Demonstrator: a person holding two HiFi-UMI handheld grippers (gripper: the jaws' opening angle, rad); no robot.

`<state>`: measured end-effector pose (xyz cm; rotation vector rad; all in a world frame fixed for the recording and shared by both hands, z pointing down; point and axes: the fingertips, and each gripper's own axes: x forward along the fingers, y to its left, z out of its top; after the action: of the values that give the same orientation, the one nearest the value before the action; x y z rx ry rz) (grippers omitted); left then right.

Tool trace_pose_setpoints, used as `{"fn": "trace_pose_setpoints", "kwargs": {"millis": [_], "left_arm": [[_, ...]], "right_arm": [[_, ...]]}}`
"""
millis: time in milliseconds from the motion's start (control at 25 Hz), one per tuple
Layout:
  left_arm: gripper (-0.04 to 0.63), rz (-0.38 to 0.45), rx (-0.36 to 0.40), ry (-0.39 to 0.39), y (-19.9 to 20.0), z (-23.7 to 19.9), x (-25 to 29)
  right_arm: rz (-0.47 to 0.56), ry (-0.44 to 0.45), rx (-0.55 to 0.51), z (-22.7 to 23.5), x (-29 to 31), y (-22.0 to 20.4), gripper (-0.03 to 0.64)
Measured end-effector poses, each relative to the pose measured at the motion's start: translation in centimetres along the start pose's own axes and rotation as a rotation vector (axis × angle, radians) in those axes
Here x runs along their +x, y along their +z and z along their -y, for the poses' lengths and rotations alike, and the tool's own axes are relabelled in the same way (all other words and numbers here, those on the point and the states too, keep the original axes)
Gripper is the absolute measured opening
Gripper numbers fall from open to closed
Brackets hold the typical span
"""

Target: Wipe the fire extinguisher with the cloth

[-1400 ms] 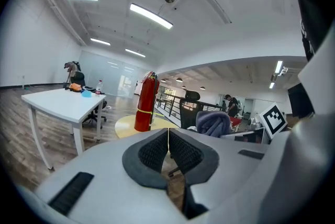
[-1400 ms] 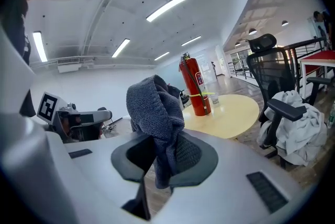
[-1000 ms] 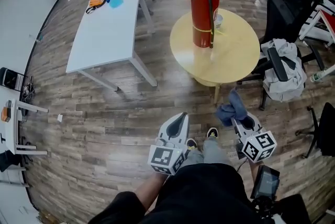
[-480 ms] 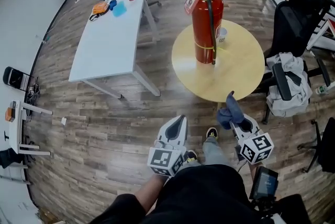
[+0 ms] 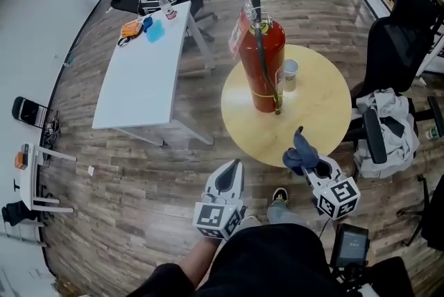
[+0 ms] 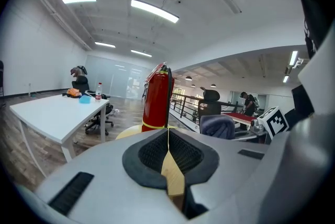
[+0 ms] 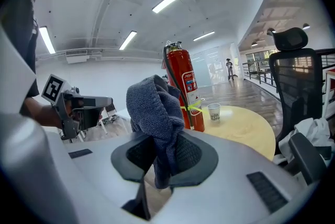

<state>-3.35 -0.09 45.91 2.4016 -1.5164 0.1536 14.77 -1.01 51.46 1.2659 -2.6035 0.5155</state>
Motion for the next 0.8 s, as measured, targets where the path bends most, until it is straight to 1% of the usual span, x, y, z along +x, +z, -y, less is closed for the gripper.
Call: {"fn": "trace_pose_setpoints", "kwargs": {"millis": [200,280,360,440,520,560,640,720,800], "left_arm": [[0.023,0.003,0.004,0.013,1.1,-0.2,2.6],[0.023,0.003,0.008,0.008,1.4,-0.2,3.5],[0.023,0.000,0.011,-0.004,1.6,-0.2,4.3],[0.023,-0.003,0.015,-0.020,1.8,-0.3,4.8],[0.023,0.000,0.020,-0.037,2.2,-0.6,5.3],[0.023,0.003,0.020,-0.045,2.4,-0.7,5.4],[0.023,0.010,0.018,-0.056,2.9,-1.2,5.5],[0.023,0.014,0.021,-0.064,3.3,-1.7,5.6],[0.023,0.018,0.024,-0.066,3.6,-2.3,5.7]], "right_arm": [[0.005,0.003,-0.010,2.9,1.0,1.0,0.072],[0.007,0.009,-0.023,3.9,1.4,1.6,0.072],[-0.013,0.033,-0.041,4.6,2.0,1.7,0.072],[-0.060,0.070,-0.088,5.1,2.5,1.3,0.072],[-0.107,0.086,-0.170,5.8,3.1,1.7,0.072],[-0.115,0.085,-0.211,6.2,3.4,2.6,0.072],[-0.090,0.080,-0.277,6.8,4.4,5.7,0.072],[-0.033,0.072,-0.327,6.9,6.0,10.3,0.072],[0.012,0.044,-0.374,6.8,8.1,15.2,0.072]]}}
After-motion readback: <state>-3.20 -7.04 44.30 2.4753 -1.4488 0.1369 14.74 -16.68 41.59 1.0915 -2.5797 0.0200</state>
